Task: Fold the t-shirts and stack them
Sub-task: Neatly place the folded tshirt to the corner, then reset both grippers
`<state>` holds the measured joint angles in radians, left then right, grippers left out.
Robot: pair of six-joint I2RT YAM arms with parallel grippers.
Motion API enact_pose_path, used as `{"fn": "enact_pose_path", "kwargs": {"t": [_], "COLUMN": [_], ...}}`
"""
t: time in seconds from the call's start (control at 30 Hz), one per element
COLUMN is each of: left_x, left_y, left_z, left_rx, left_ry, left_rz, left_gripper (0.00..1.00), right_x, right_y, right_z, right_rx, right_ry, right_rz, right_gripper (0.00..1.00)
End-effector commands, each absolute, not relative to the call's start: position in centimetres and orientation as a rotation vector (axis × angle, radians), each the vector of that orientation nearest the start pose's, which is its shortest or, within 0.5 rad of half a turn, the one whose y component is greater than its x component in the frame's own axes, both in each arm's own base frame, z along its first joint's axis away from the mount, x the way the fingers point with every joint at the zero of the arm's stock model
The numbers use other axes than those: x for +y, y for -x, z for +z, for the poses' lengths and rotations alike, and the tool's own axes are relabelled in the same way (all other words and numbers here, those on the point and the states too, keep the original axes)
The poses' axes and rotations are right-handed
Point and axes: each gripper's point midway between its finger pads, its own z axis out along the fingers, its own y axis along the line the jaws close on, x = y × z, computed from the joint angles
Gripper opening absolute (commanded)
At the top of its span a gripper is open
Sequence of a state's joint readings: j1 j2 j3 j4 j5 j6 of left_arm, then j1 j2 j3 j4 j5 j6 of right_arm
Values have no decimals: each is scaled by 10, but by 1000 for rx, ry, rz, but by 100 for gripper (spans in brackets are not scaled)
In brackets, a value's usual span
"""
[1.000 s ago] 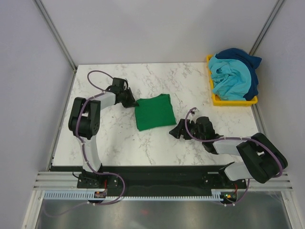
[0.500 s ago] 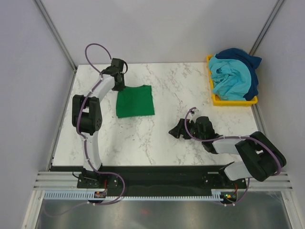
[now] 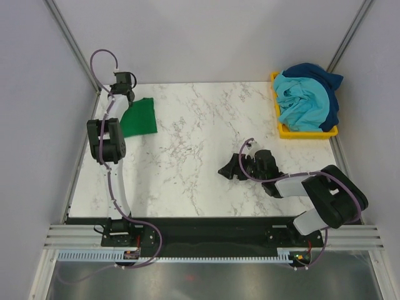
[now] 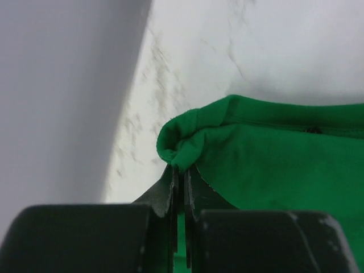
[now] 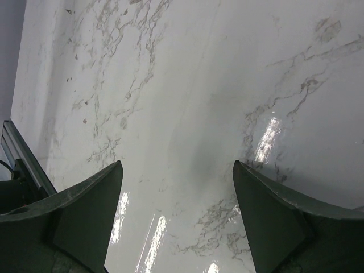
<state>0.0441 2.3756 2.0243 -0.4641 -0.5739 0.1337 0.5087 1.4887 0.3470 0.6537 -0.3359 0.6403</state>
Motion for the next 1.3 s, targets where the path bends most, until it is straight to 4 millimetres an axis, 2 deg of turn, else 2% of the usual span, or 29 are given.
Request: {"fn": "enact_pose_path", "kwargs": {"t": [0.0, 0.03, 0.07, 0.1, 0.13, 0.17, 0.2, 0.23, 0.33, 0.43, 0.47, 0.5, 0.6, 0.67, 0.7, 0.73, 0.77, 0.8, 0.83, 0.87, 0.93, 0.97, 1.07, 1.1, 1.13, 1.17, 1.2, 1.23, 1.27], "left_x": [147, 152, 158, 163, 173, 178, 187, 189, 188, 200, 203, 209, 221, 223, 219, 214, 211, 203, 197, 192, 175, 162, 133, 116, 97, 87, 70, 58, 46], "left_y": [-638, -644, -651, -662, -665, -672, -675, -680, -695, -696, -697, -697, -692, -693, -697, -698, -697, -698, -693, -690, -683, -669, -646, -627, -619, -610, -586, -577, -566], "left_z": [165, 171, 163, 184, 188, 175, 185, 193, 184, 181, 189, 180, 180, 182, 183, 197, 197, 208, 237, 241, 265, 296, 318, 361, 369, 353, 391, 386, 371], "left_rx": [1942, 1895, 1872, 1784, 1757, 1752, 1705, 1645, 1617, 1584, 1561, 1569, 1556, 1549, 1550, 1532, 1534, 1515, 1472, 1473, 1448, 1411, 1415, 1361, 1363, 1403, 1356, 1404, 1454], "left_ry": [125, 123, 113, 145, 170, 177, 213, 247, 220, 282, 304, 318, 360, 366, 340, 330, 321, 311, 323, 332, 350, 388, 400, 400, 383, 381, 384, 355, 344], "left_rz": [946, 978, 1005, 1022, 1027, 1029, 1023, 1000, 910, 917, 915, 916, 937, 912, 880, 869, 862, 841, 823, 807, 776, 750, 700, 655, 624, 607, 545, 520, 464], "left_gripper": [2, 2, 2, 2, 2, 2, 2, 2, 7, 13, 14, 15, 17, 37, 54, 71, 99, 100, 100, 100, 100, 100, 100, 100, 100, 100, 100, 100, 100], "right_x": [234, 233, 234, 234, 234, 234, 234, 235, 236, 237, 237, 238, 238, 238, 238, 238, 239, 238, 239, 238, 238, 236, 236, 236, 235, 235, 235, 235, 235], "right_y": [-245, -245, -245, -245, -245, -245, -245, -246, -246, -247, -247, -247, -248, -248, -248, -248, -248, -248, -249, -249, -249, -249, -251, -250, -250, -250, -250, -250, -250], "right_z": [13, 12, 12, 12, 12, 12, 11, 10, 7, 7, 7, 6, 6, 5, 5, 6, 6, 6, 6, 6, 7, 6, 9, 9, 9, 10, 11, 11, 11], "right_rx": [2325, 2326, 2326, 2322, 2323, 2321, 2324, 2326, 2337, 2337, 2338, 2338, 2341, 2342, 2341, 2337, 2338, 2334, 2334, 2334, 2330, 2328, 2312, 2310, 2310, 2306, 2303, 2303, 2304], "right_ry": [76, 74, 72, 72, 68, 69, 67, 66, 66, 64, 62, 61, 63, 62, 60, 61, 60, 60, 60, 57, 53, 48, 46, 45, 45, 45, 44, 44, 45], "right_rz": [1001, 1002, 1003, 1005, 1007, 1007, 1007, 1009, 1013, 1018, 1021, 1024, 1026, 1026, 1025, 1024, 1026, 1026, 1026, 1024, 1025, 1018, 1015, 1014, 1014, 1014, 1013, 1013, 1010], "right_gripper": [87, 87, 87, 87, 87, 87, 87, 87, 87, 87, 87, 87, 87, 87, 87, 86, 86, 87, 87, 87, 87, 86, 87, 87, 87, 87, 86, 87, 87]}}
